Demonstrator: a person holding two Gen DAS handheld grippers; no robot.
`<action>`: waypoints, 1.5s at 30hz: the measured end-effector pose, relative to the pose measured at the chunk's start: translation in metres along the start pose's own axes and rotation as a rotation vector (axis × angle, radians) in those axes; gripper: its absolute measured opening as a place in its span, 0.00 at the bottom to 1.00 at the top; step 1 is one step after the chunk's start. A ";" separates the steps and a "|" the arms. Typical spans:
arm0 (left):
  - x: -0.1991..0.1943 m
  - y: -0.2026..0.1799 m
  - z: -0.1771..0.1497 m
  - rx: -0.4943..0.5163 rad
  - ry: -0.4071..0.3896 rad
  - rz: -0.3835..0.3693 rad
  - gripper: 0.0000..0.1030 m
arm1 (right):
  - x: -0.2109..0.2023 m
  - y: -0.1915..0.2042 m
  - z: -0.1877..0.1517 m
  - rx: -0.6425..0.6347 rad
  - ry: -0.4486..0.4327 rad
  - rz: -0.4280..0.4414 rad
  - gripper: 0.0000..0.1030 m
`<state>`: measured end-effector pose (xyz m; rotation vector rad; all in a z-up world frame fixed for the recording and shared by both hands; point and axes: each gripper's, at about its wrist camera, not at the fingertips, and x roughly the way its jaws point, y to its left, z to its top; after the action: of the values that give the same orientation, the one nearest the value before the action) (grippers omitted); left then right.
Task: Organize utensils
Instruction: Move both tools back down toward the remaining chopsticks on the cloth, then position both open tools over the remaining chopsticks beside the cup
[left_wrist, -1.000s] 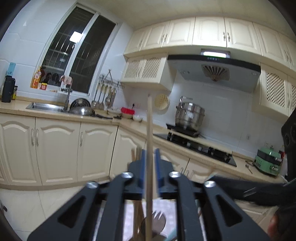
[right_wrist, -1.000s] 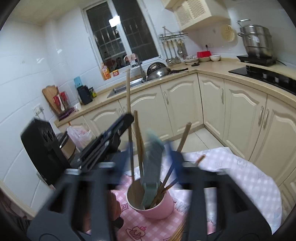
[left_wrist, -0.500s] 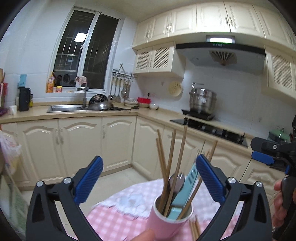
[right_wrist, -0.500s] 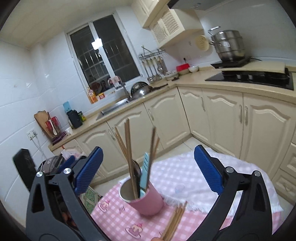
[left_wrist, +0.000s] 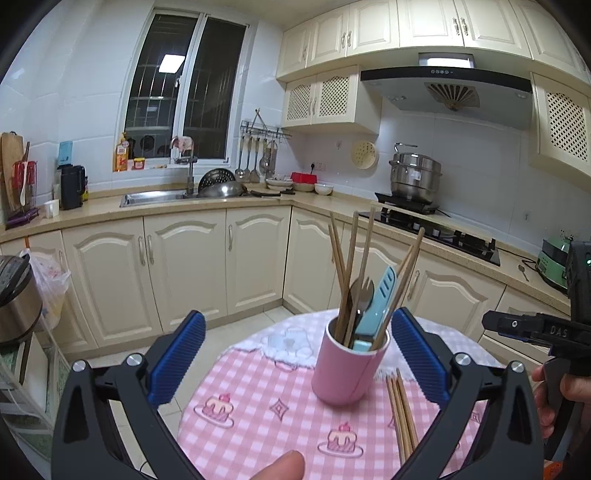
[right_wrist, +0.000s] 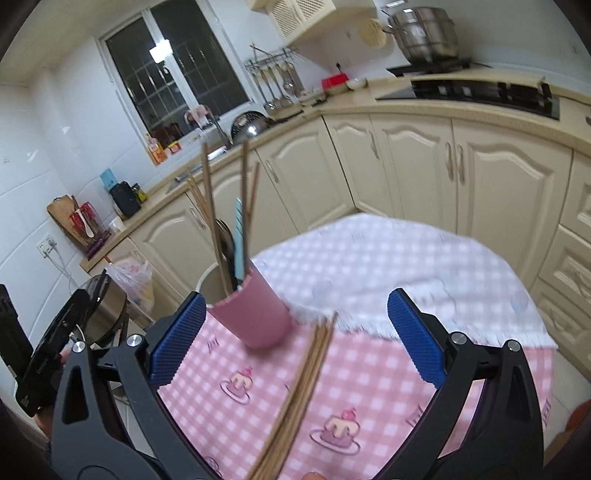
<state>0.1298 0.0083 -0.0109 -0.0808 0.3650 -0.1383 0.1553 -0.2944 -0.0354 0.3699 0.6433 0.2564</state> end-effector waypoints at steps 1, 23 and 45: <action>0.000 0.000 -0.001 -0.002 0.006 0.000 0.96 | 0.000 -0.002 -0.002 0.007 0.005 -0.004 0.94; 0.048 -0.023 -0.060 0.062 0.268 -0.045 0.96 | 0.051 -0.011 -0.085 -0.126 0.344 -0.232 0.94; 0.088 -0.047 -0.100 0.105 0.433 -0.102 0.96 | 0.081 -0.002 -0.109 -0.230 0.428 -0.287 0.94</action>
<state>0.1697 -0.0562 -0.1298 0.0363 0.7853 -0.2771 0.1502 -0.2401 -0.1599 -0.0055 1.0657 0.1319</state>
